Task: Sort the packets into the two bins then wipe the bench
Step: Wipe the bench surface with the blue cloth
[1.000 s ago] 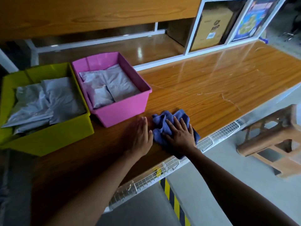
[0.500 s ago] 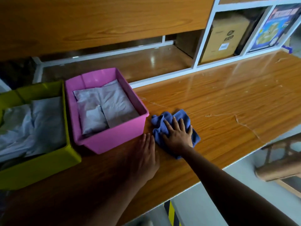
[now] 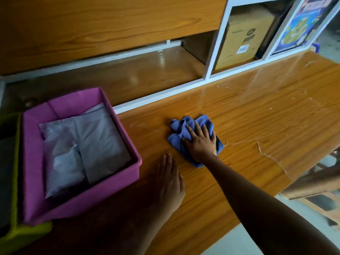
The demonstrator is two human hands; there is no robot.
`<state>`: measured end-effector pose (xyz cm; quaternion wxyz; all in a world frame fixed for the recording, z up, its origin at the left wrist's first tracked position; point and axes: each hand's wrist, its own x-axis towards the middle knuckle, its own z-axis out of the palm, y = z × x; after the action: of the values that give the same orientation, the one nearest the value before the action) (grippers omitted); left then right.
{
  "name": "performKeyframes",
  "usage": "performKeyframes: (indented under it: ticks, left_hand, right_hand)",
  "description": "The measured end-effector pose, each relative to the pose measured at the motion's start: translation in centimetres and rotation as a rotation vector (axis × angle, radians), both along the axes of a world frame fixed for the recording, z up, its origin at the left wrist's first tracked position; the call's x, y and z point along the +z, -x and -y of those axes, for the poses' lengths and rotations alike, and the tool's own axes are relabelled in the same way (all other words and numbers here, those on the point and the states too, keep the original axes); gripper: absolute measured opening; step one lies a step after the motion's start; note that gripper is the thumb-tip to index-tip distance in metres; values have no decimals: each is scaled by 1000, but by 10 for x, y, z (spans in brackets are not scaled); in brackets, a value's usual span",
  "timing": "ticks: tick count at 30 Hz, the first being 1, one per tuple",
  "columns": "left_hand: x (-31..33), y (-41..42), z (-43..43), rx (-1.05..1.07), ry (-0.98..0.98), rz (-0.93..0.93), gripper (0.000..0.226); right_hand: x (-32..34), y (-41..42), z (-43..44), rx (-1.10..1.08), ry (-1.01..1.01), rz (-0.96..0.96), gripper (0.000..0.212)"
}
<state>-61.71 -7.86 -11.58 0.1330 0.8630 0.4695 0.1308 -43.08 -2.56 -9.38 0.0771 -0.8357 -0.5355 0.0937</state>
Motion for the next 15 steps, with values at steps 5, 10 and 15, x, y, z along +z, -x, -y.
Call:
performKeyframes:
  ticks: [5,10,15]
  left_hand:
    - [9,-73,-16,-90,-13,25,59]
    - [15,-169,-11,-240,-8,-1,62]
    - [16,-276,9,-347,-19,5,59]
  right_hand:
    - [1,-91,62,-195,19,28,67]
    - [5,-161,122,-305,24,25,66]
    - [3,-236,160,-274,14,14,63]
